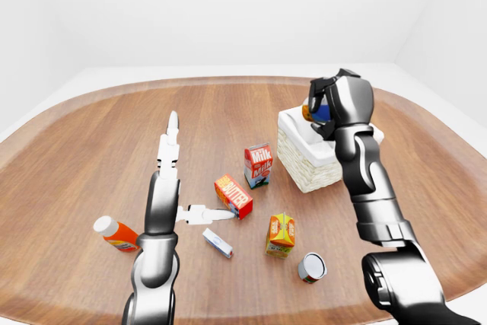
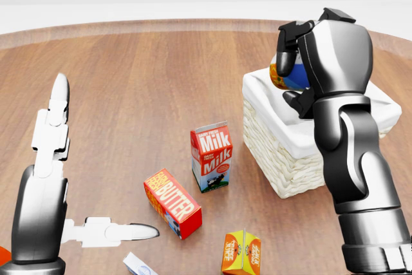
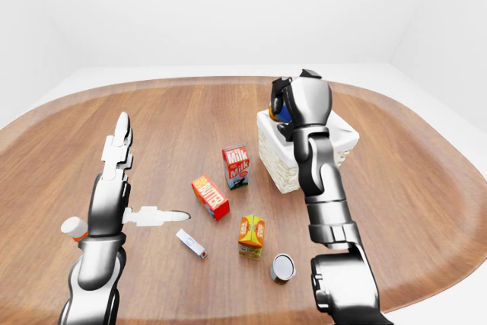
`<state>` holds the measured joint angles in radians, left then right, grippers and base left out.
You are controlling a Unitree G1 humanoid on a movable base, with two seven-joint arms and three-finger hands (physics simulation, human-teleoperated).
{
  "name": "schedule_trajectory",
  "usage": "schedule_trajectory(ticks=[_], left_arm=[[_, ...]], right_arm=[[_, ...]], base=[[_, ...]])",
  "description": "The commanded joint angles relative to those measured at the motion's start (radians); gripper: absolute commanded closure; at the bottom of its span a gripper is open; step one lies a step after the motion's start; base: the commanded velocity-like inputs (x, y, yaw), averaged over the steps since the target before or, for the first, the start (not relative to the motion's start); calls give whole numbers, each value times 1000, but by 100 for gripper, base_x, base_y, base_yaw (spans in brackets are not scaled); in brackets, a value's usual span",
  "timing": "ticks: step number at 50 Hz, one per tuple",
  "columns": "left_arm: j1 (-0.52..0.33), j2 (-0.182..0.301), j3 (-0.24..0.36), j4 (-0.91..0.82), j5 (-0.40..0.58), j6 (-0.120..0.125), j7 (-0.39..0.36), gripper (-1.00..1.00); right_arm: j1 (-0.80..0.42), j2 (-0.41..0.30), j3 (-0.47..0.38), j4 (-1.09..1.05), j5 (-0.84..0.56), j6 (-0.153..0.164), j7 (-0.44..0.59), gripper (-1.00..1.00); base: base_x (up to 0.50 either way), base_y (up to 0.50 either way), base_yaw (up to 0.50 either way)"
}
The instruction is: Pick up the alphabet soup and the tomato sauce, and put them in the basket.
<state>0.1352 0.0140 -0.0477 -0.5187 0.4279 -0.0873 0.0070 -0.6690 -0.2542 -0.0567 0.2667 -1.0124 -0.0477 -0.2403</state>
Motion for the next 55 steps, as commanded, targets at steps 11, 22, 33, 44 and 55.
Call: schedule_trajectory(ticks=[11,22,33,44,55], left_arm=[[1,2,5,11,-1,0,6,-100],[0,0,5,8,-1,0,3,-100],[-2,1,5,15,-1,0,3,-100],[-3,1,5,14,-1,0,3,-100],[-1,1,5,7,-4,0,1,-100]], right_arm=[[-286,-81,34,623,-10,-40,-274,100],[-362,-73,64,777,-36,-40,-283,100],[-424,-51,90,911,-69,-40,-283,100],[-465,-17,101,996,-74,-40,-283,100],[-483,-21,94,1026,-71,-13,-283,100]], base=[[0,0,0],[0,0,0],[0,0,0],[0,0,0],[0,0,0]])
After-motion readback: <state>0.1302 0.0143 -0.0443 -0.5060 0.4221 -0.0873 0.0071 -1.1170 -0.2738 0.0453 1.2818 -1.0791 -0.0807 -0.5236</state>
